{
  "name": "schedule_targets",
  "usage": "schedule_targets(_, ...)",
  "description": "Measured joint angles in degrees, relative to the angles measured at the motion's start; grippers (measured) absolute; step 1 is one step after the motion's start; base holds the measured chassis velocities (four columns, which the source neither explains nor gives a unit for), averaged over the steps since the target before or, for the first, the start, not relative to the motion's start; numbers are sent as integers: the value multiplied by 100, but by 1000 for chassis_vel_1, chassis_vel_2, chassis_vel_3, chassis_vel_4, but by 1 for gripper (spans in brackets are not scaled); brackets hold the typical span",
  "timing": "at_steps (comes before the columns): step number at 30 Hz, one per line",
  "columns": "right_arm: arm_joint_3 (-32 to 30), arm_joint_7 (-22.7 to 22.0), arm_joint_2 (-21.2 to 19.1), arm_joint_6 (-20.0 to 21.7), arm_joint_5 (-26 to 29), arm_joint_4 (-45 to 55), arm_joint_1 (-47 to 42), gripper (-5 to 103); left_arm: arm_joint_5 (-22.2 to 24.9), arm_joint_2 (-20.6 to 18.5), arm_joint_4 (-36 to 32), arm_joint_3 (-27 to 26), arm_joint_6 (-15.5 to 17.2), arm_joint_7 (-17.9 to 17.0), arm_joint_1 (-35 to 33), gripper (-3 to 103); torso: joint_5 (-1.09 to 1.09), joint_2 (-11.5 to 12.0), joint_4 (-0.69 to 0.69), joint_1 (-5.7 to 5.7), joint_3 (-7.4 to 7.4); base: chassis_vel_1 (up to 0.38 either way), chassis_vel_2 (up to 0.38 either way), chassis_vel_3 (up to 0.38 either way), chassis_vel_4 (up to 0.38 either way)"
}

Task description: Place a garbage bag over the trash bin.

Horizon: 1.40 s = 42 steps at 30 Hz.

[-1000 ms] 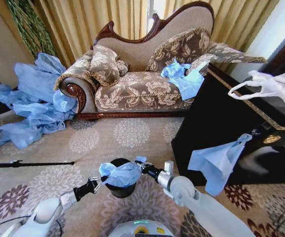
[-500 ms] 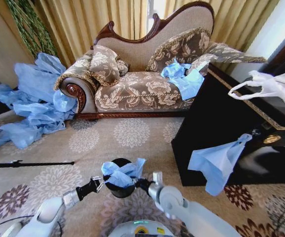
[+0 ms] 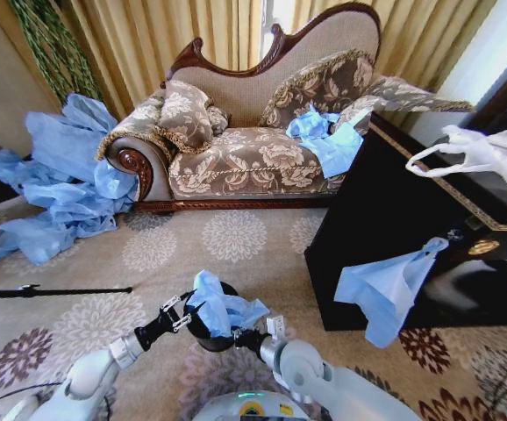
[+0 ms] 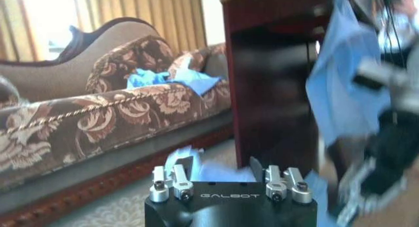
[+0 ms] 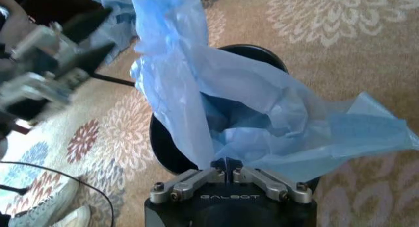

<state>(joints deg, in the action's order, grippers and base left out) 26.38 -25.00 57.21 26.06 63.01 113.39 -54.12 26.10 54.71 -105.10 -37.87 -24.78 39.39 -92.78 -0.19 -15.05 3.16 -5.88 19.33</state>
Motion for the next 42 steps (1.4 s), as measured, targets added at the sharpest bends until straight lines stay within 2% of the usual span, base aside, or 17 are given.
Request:
schedule_targets(1, 11, 32, 17, -2, -60, -26, -20, 0, 301, -17, -119, 1, 184, -1, -64, 72, 0, 0, 0, 0, 0, 0, 0, 0, 0)
schedule_targets(3, 21, 56, 32, -4, -104, -43, -39, 0, 502, -25, -207, 15, 376, -115, -93, 77, 1, 0, 0, 0, 0, 0, 0, 0, 0)
schedule_targets(5, 47, 88, 57, -15, -178, -73, -62, 0, 782, -33, -299, 137, 632, -782, -56, 82, 0, 0, 0, 0, 0, 0, 0, 0, 0)
schedule_targets(6, 47, 88, 57, -15, -178, -73, -62, 0, 782, -33, -299, 137, 632, -782, -56, 82, 0, 0, 0, 0, 0, 0, 0, 0, 0)
schedule_targets(9, 28, 102, 90, -28, -218, -100, -75, 0, 878, -39, -323, 211, 1048, -1641, 169, 97, -2, 0, 3, 0, 0, 0, 0, 0, 0)
schedule_targets(10, 28, 102, 90, -28, -218, -100, -75, 0, 878, -39, -323, 211, 1048, -1641, 169, 97, -2, 0, 3, 0, 0, 0, 0, 0, 0)
schedule_targets(11, 11, 103, 94, -33, -225, -109, -76, 0, 860, -59, -398, 213, 1269, -2063, 191, 99, -2, 0, 3, 0, 0, 0, 0, 0, 0)
schedule_targets(13, -14, 119, 105, -49, -247, -130, -77, 0, 922, -121, -855, 193, 2253, -3473, 97, 100, 0, 0, 2, 0, 0, 0, 0, 0, 0)
schedule_targets(14, -14, 119, 105, -49, -247, -130, -77, 0, 922, -121, -855, 193, 2253, -3473, 97, 100, 0, 0, 2, 0, 0, 0, 0, 0, 0)
schedule_targets(17, -37, 144, 154, -78, -295, -179, -86, 0, 1657, -239, -1700, 168, 4108, -5365, -176, 100, 1, 0, -1, 0, 0, 0, 0, 0, 0)
schedule_targets(18, -37, 144, 154, -78, -295, -179, -86, 0, 1657, -239, -1700, 168, 4108, -5365, -176, 100, 1, 0, -1, 0, 0, 0, 0, 0, 0)
schedule_targets(19, -44, 157, 179, -92, -321, -200, -89, 0, 1897, -287, -1882, 174, 4548, -5705, -223, 100, 2, 0, -2, 0, 0, 0, 0, 0, 0)
schedule_targets(22, -53, 169, 215, -114, -351, -216, -90, 0, 1968, -354, -1905, 240, 4805, -5735, -182, 100, 0, 0, 0, 0, 0, 0, 0, 0, 0)
schedule_targets(26, -85, 191, 207, -130, -375, -203, -111, 0, 1908, -451, -1537, 456, 4806, -4948, 311, 100, -2, 0, 2, 0, 0, 0, 0, 0, 0)
schedule_targets(30, -122, 220, 173, -156, -434, -175, -176, 0, 1925, -507, -1311, 602, 4990, -4583, 639, 100, 0, 0, 2, 0, 0, 0, 0, 0, 0)
schedule_targets(34, -130, 241, 156, -186, -478, -147, -207, 0, 1939, -526, -1215, 731, 5204, -4522, 754, 103, -1, 0, 1, 0, 0, 0, 0, 0, 0)
schedule_targets(42, -187, 285, 142, -240, -525, -108, -214, 0, 1963, -479, -1098, 804, 5342, -4496, 705, 81, 0, 0, 0, 0, 0, 0, 0, 0, 0)
